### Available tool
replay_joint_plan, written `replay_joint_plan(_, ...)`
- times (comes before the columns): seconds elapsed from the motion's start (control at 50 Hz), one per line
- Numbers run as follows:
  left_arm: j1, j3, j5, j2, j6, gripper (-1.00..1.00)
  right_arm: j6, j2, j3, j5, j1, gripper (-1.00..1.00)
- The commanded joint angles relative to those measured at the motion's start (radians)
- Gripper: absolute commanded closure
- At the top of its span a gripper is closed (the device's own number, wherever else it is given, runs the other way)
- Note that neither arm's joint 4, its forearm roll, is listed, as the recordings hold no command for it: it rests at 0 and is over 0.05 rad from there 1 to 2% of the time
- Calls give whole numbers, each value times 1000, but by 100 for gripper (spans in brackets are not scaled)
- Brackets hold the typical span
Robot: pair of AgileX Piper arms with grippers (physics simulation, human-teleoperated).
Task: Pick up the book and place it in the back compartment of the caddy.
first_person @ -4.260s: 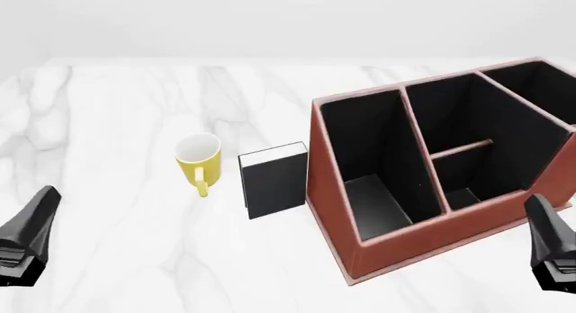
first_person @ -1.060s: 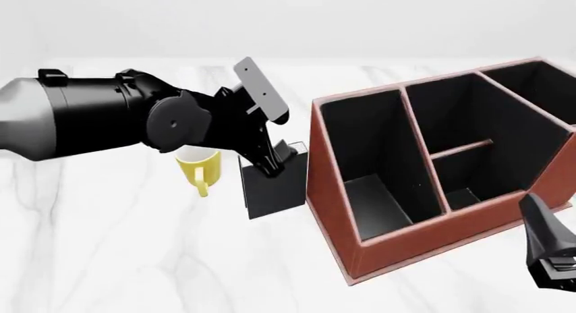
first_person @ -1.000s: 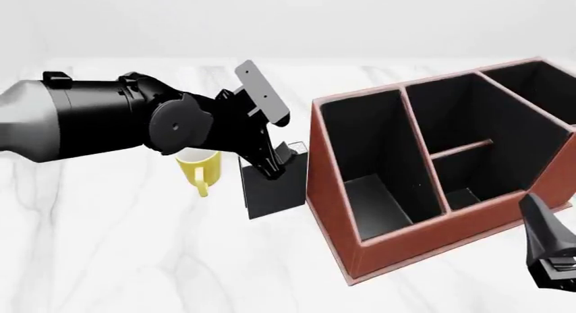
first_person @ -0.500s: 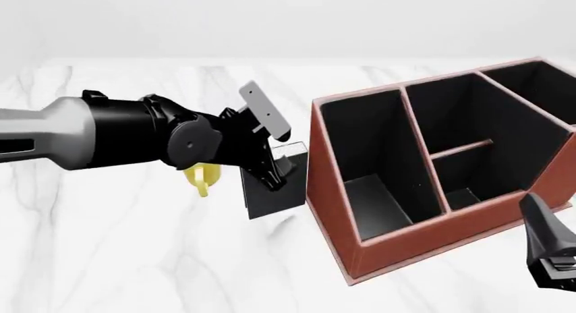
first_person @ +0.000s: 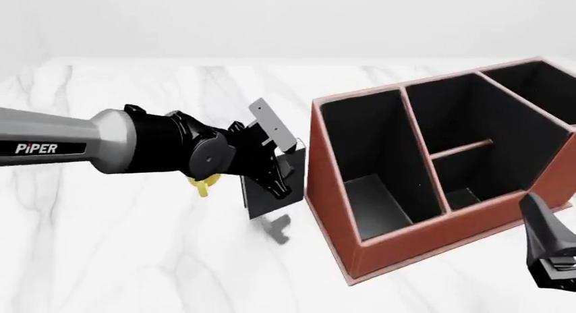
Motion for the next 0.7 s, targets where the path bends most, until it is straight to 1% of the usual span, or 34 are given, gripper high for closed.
replay_joint_plan(0.02, 6, -12, -2, 48, 14, 100, 0, 5, -3, -2, 1, -100)
replay_joint_plan(0.12, 12, -28, 29, 13, -3, 100, 0, -12, 3, 9, 0, -100)
replay_joint_plan(0.16, 13, -28, 35, 9, -5, 100, 0, 3, -5, 1, 0, -100)
replay_joint_plan(0.18, 26, -75, 190, -141, -55, 100, -2, 1, -2, 0, -1, -100)
replay_joint_plan(0.24, 18, -80, 214, -170, -74, 100, -3, -19, 2, 14, -1, -100)
replay_joint_plan(0.28, -9, -73, 230, -194, -82, 100, -4, -24, 3, 18, -1, -100)
replay_joint_plan(0.3, -19, -75, 243, -207, -88, 100, -4, -4, -3, 5, -2, -100)
replay_joint_plan(0.34, -16, -88, 263, -212, -90, 100, -5, -17, 1, 13, -1, -100)
replay_joint_plan(0.36, -29, -90, 278, -220, -97, 100, -6, -19, 1, 15, -1, -100)
replay_joint_plan(0.38, -31, -92, 286, -224, -96, 100, -6, -30, 3, 24, -1, -100)
replay_joint_plan(0.4, -33, -99, 299, -228, -97, 100, -6, -6, -3, 7, -1, -100)
replay_joint_plan(0.42, -30, -106, 307, -229, -94, 100, -5, -21, 3, 16, -1, -100)
replay_joint_plan(0.44, -29, -113, 315, -232, -92, 100, -5, -7, 0, 5, -1, -100)
replay_joint_plan(0.52, -26, -145, 341, -247, -79, 100, -6, -26, 4, 21, -1, -100)
replay_joint_plan(0.56, -27, -173, 362, -257, -80, 100, -6, -5, -2, 6, -1, -100)
replay_joint_plan(0.62, -23, -224, 402, -267, -62, 100, -5, -24, 3, 19, -2, -100)
replay_joint_plan(0.7, -23, -259, 439, -273, -46, 100, -6, -6, 0, 6, -2, -100)
